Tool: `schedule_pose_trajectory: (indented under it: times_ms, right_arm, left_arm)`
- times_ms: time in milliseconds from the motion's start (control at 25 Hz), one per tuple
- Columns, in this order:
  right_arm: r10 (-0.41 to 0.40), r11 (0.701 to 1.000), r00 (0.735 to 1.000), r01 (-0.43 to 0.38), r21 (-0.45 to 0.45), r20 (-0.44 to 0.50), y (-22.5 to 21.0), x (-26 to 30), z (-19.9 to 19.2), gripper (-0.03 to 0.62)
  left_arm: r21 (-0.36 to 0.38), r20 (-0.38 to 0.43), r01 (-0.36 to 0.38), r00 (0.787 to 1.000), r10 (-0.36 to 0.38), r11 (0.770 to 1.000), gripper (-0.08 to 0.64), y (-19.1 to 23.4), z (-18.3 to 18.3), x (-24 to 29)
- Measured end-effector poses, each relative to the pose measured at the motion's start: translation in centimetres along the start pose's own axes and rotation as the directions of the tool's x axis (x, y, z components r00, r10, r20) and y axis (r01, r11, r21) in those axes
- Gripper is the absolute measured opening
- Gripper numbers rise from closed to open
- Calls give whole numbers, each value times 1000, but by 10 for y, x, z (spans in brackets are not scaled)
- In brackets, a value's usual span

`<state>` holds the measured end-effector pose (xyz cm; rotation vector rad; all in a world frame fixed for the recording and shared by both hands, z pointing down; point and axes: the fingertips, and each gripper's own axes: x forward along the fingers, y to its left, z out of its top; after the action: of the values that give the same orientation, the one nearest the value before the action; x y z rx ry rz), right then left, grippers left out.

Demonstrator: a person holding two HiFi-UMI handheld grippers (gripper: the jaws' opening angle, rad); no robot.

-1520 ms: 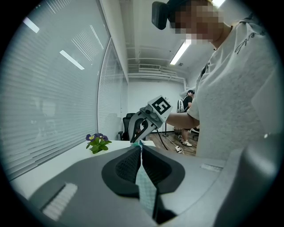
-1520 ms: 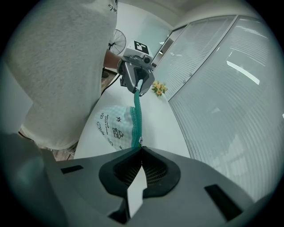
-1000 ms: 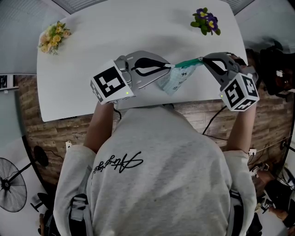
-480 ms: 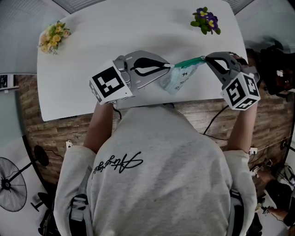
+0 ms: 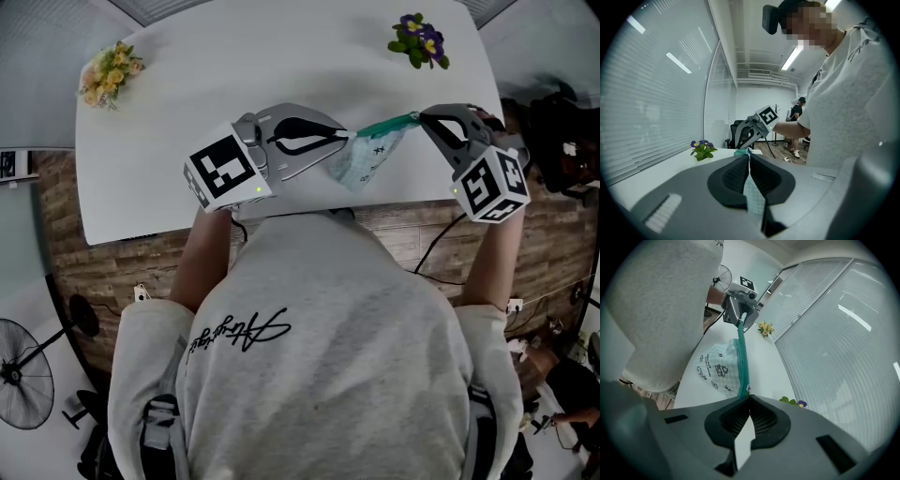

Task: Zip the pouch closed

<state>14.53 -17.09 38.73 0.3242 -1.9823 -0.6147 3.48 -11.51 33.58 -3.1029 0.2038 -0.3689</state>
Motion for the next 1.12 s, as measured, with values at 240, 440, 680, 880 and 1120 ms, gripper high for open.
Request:
schedule_pose_trajectory:
  times_ms: [240,440,680,880,1120]
  right_arm:
    - [-17,1000,999,17,1,-38,-2,-3,-10,5]
    - [-27,1000,998,27,12,-65,-3,-4,-19,5]
    - [-29,999,998,31,24,-61,-3,-2,-21,5]
    - [-30,999,997,32,35,-69,-2,-2,-26,5]
    - [-44,997,999,46,56,-30,-3,-6,-21,5]
  left_arm:
    - [-10,10,-4,1000,4,1000,9,1,0,-2]
    - [-26,15,-5,1000,6,1000,9,4,-2,-7]
    - [-22,12,-4,1000,4,1000,9,3,-3,-6]
    - [-28,15,-11,1000,12,1000,9,4,-4,-8]
    - [-50,25,-37,999,38,998,9,11,-7,-14]
